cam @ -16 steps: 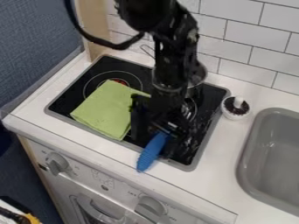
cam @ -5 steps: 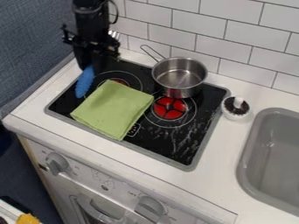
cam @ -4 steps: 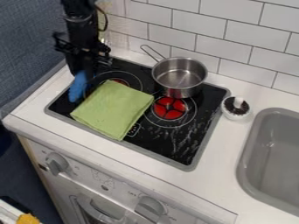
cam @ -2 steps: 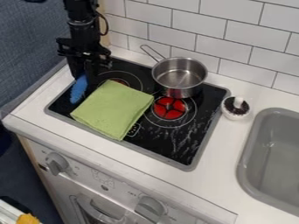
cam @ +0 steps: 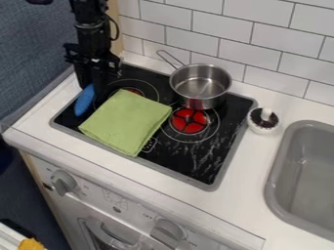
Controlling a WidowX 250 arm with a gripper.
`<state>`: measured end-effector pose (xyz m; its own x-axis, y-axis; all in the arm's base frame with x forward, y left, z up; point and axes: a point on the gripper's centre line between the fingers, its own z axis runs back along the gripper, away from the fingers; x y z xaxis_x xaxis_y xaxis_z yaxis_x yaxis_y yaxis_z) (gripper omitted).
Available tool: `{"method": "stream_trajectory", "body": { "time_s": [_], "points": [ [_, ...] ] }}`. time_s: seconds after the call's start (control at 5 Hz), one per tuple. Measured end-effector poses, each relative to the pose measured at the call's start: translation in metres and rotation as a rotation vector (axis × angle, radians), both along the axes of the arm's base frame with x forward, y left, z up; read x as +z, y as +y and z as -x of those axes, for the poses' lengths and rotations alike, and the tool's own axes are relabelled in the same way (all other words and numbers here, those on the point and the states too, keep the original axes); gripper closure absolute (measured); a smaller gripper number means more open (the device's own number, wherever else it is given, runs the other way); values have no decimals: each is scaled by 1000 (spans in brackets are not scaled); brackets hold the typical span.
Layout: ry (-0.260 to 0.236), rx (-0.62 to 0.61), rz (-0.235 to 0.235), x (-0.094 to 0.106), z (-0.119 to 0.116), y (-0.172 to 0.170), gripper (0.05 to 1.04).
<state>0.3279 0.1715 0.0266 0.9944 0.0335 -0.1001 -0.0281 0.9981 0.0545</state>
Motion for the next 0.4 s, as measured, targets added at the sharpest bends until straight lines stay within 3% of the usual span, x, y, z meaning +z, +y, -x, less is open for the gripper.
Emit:
{"method": "stream_trajectory", "body": {
  "time_s": [0.2, 0.4],
  "points": [
    [-12, -16, -8, 2, -6, 3, 721],
    [-9, -13, -15, 3, -5, 4, 653]
  ]
}}
